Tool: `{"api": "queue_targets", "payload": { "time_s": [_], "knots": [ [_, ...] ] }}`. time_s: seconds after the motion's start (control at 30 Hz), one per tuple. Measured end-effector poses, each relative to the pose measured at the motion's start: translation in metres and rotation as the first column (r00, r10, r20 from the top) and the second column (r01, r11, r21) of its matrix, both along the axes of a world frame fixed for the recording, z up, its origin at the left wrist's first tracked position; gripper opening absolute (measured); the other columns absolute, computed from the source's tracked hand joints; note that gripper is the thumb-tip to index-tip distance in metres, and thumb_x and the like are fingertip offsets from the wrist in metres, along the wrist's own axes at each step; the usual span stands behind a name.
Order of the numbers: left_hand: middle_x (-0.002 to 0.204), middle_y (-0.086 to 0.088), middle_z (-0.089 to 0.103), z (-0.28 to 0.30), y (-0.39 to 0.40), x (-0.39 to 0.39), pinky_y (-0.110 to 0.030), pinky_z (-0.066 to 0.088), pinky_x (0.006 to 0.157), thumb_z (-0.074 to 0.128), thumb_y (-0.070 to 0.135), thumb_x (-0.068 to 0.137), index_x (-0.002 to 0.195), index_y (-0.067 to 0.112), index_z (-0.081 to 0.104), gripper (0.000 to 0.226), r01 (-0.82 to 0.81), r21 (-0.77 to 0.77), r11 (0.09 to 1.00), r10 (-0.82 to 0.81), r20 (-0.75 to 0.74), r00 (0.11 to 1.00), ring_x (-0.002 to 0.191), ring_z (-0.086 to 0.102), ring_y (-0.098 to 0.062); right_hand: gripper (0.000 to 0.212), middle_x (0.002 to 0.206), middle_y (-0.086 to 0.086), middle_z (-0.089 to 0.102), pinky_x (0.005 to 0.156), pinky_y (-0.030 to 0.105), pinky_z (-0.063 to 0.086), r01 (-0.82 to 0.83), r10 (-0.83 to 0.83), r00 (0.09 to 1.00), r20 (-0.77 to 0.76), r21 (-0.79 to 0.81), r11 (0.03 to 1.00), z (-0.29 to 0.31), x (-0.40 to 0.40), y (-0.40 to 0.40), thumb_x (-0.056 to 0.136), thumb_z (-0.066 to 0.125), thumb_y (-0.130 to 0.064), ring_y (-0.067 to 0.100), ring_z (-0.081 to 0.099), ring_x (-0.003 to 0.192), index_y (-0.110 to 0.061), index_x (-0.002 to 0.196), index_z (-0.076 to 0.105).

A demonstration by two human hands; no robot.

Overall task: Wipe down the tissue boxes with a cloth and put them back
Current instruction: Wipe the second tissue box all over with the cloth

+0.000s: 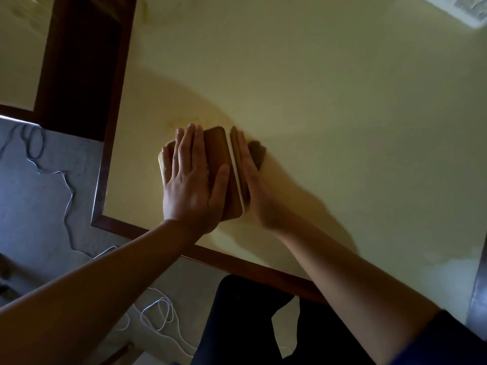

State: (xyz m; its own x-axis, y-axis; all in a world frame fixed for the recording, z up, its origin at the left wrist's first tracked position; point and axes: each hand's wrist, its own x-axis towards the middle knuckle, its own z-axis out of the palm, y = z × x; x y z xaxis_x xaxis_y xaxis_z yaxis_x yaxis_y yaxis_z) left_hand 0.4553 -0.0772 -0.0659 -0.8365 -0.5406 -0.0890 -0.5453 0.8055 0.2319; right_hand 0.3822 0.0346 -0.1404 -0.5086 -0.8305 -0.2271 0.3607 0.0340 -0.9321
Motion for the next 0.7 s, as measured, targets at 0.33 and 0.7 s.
{"api": "queue_targets", "payload": {
  "time_s": [0.33, 0.7],
  "knots": [
    [0.173, -0.006, 0.014, -0.001, 0.0, 0.001, -0.056, 0.005, 0.128, 0.027, 0.054, 0.104, 0.166, 0.013, 0.01, 0.075, -0.003, -0.012, 1.0, 0.003, 0.008, 1.0, 0.16, 0.005, -0.025, 0.06, 0.177, 0.002, 0.002, 0.134, 0.04, 0.002, 0.024, -0.027, 0.995, -0.092, -0.032, 0.999, 0.007, -0.018, -0.021, 0.114, 0.018, -0.036, 0.007, -0.001, 0.162, -0.012, 0.168, 0.004],
    [0.173, -0.006, 0.014, -0.001, -0.001, 0.001, -0.058, 0.006, 0.127, 0.033, 0.05, 0.102, 0.166, 0.013, 0.009, 0.077, -0.002, -0.011, 1.0, 0.002, -0.001, 1.0, 0.161, 0.003, -0.025, 0.061, 0.177, -0.008, -0.005, 0.133, 0.054, 0.002, -0.023, 0.024, 0.999, 0.03, -0.023, 0.999, 0.027, 0.066, 0.067, 0.11, 0.019, -0.033, 0.014, -0.005, 0.163, -0.024, 0.167, -0.003]
  ]
}}
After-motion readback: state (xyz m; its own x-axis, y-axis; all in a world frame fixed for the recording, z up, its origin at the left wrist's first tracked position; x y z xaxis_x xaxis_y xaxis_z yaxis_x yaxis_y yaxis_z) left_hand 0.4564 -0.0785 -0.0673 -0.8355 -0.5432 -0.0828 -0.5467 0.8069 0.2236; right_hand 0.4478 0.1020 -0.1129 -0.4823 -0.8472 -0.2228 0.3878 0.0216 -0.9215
